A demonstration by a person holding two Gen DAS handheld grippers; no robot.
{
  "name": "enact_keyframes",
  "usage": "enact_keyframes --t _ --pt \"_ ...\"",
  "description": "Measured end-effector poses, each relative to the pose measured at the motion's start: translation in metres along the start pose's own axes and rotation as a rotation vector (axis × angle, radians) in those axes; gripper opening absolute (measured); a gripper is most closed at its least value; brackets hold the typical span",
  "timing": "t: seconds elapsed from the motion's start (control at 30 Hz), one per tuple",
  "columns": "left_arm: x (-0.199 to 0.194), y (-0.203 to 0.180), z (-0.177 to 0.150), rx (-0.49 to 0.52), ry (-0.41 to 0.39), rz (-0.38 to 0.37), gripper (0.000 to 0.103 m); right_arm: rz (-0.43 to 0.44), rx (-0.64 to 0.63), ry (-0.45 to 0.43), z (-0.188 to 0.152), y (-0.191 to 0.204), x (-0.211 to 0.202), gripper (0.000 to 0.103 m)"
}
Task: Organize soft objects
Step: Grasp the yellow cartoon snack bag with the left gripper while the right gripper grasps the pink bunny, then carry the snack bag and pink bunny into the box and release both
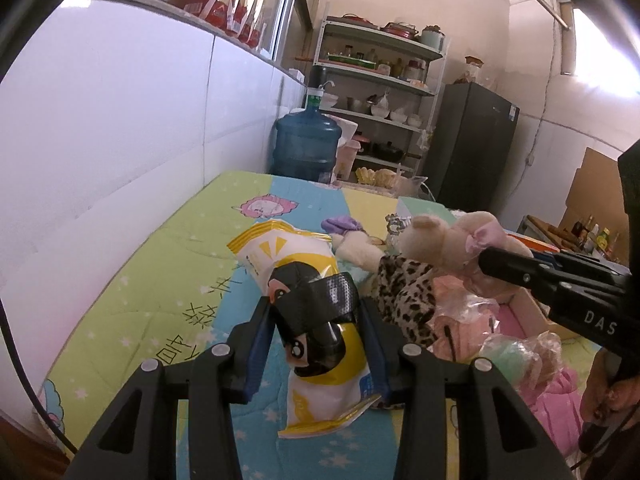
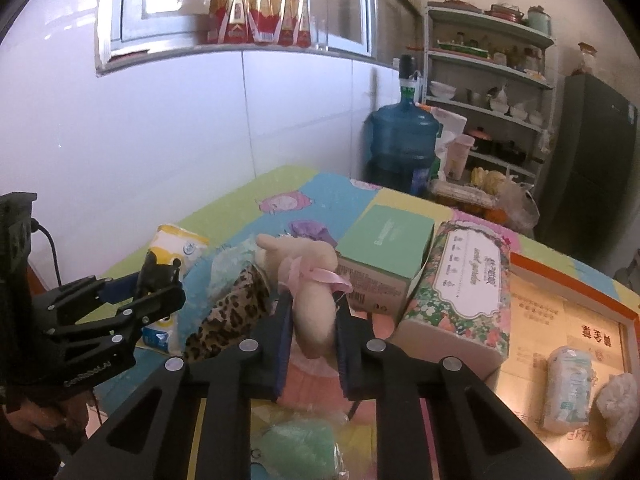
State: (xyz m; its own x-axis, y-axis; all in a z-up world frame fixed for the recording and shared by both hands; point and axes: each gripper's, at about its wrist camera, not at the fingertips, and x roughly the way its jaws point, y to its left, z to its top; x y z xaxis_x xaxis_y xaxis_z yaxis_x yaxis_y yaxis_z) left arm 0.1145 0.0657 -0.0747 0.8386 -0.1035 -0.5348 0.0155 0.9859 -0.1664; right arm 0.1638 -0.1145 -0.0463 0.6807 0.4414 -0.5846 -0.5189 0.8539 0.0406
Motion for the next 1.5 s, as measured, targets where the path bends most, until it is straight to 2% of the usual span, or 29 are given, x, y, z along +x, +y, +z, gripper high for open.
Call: enact_keyframes --t 0.57,1.5 --pt "-0.024 -0.027 0.012 0.056 -0.039 -0.038 0.043 -0.035 0.037 -0.082 0.001 -0.006 -0.044 0.019" --pt "-0.038 -0.128 0.033 0.193 -0.101 -0.169 0.043 -0.174 0.152 -0.198 -0.026 -0.064 -0.128 0.019"
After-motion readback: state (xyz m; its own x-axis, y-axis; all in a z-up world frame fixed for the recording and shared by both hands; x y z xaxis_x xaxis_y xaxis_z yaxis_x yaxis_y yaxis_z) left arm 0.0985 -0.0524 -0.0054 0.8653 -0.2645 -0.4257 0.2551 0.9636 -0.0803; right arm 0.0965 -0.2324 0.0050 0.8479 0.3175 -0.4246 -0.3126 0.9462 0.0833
